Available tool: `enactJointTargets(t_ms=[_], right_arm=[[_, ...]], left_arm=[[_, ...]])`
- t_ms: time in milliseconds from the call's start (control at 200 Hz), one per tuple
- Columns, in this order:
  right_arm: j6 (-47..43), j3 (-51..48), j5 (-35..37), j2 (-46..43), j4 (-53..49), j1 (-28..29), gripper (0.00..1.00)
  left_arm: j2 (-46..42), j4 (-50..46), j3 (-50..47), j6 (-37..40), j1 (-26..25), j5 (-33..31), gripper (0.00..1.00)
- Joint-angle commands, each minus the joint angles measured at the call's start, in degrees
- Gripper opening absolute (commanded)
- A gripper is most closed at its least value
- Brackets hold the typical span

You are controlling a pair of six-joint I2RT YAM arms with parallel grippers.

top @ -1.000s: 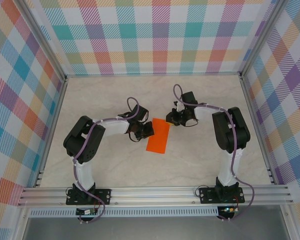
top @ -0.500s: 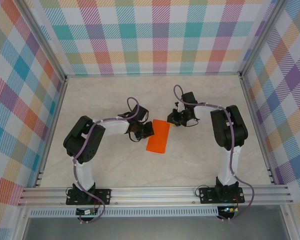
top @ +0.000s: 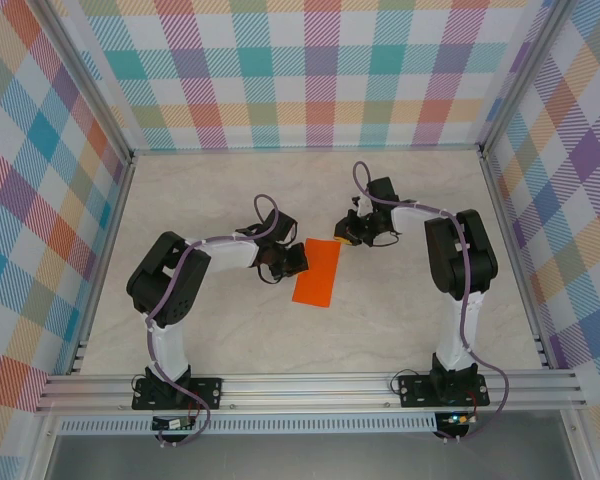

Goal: Fold a paper plane with a square sheet of paper (pick it up from the middle)
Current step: Fold the square sheet of paper in half at the center of the table.

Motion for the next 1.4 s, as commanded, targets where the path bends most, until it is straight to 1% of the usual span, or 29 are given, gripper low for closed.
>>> enactJointTargets(t_ms=[0,200,295,385,415,455,540,580,730,820,885,995,1055,1125,1250,1330,1395], right_arm=[[0.6,-0.1,-0.9,1.8,0.0,-0.2,0.12],[-0.4,-1.1,3.1,3.6,-1.7,-0.1,0.12],[0.2,-0.9,5.7,2.7,-3.1,0.0,0.12],[1.3,3.1,10.8,3.7,-11.0,0.0,0.13],[1.4,4.2,11.3,4.0,-12.6,-0.1,0.12],[1.9,3.7,9.4,3.3,-11.0,-0.2,0.12],[4.3,0.8,1.2,-0.6,-3.6,-0.6,0.14],[4.8,0.2,-0.9,-2.9,-1.8,-0.6,0.15],[4.8,-2.7,-1.2,-11.5,-0.4,-0.6,0.19],[5.8,-6.0,-2.8,-14.4,0.4,0.0,0.17],[7.2,-10.4,-2.2,-17.3,2.0,1.5,0.16],[9.7,-18.7,1.6,-22.7,4.8,5.1,0.14],[11.2,-22.7,2.0,-24.9,7.0,7.4,0.14],[12.2,-26.1,4.6,-26.8,7.6,10.3,0.14],[13.8,-30.0,2.7,-25.9,11.0,14.6,0.14],[14.3,-30.7,3.3,-24.7,11.8,17.2,0.14],[14.7,-31.1,4.1,-23.9,11.7,18.0,0.13]], left_arm=[[1.3,-5.4,-2.5,0.9,-0.7,-1.7,0.00],[1.3,-5.7,-2.3,1.0,-0.7,-1.6,0.00],[1.1,-5.7,-2.4,1.0,-0.7,-1.6,0.00],[1.0,-5.8,-2.5,1.0,-0.7,-1.7,0.00],[1.1,-5.7,-2.4,1.0,-0.7,-1.7,0.00],[1.1,-5.7,-2.4,1.0,-0.7,-1.6,0.00],[0.9,-5.9,-2.4,1.2,-0.7,-1.5,0.00],[0.6,-6.0,-2.5,1.2,-0.7,-1.8,0.00],[0.3,-5.8,-2.9,1.0,-0.7,-2.0,0.00],[0.4,-5.2,-3.3,0.8,-0.7,-1.7,0.00],[0.4,-5.0,-3.3,0.8,-0.7,-1.5,0.00],[0.1,-5.1,-3.2,0.8,-0.7,-1.5,0.00],[0.0,-5.1,-3.2,0.9,-0.7,-1.5,0.00],[0.1,-5.0,-3.1,0.9,-0.7,-1.6,0.00],[0.4,-4.6,-3.1,0.8,-0.7,-1.1,0.00],[0.5,-4.8,-3.0,0.9,-0.7,-1.0,0.00],[0.5,-4.9,-3.0,0.9,-0.7,-1.0,0.00]])
